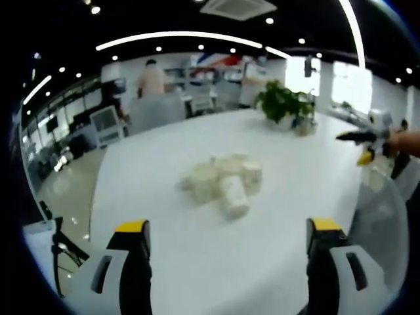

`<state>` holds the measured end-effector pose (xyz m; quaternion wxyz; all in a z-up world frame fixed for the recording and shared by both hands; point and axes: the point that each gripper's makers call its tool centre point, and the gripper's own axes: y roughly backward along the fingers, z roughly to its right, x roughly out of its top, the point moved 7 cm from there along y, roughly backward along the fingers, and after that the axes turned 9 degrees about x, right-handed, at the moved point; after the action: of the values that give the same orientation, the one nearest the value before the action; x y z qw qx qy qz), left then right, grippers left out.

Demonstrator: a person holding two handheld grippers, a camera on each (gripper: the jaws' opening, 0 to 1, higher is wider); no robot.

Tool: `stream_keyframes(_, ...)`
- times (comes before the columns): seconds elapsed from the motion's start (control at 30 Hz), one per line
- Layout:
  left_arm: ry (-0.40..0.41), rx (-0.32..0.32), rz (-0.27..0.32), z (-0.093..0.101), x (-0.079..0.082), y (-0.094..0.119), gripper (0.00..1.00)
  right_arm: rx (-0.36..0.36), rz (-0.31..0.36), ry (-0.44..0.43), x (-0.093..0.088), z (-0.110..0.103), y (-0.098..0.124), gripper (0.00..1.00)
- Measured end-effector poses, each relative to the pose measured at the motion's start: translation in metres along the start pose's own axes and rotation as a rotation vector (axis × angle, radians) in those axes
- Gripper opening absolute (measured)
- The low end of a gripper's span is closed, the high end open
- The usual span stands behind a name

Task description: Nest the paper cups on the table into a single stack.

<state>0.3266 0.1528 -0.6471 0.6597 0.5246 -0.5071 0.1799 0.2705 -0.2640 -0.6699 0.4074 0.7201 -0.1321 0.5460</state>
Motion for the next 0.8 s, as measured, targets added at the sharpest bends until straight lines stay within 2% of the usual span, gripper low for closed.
stream_keyframes(0.13,0.0,-0.001,-0.048,0.005,0.009,-0.012,0.99,0.004,0.004,-0.004,0.001,0.001,0.0,1.0)
stream_keyframes(0.67,0.054,-0.126,-0.221,0.033,0.049,-0.064,0.96,0.028,0.003,0.01,-0.002,0.006,0.0,1.0)
stream_keyframes(0.73,0.058,-0.106,-0.241,0.031,0.053,-0.071,0.99,0.033,-0.003,-0.002,-0.005,0.007,-0.001,1.0)
stream_keyframes(0.8,0.054,-0.113,-0.269,0.031,0.058,-0.078,0.98,0.045,-0.007,-0.009,-0.007,0.006,-0.001,1.0)
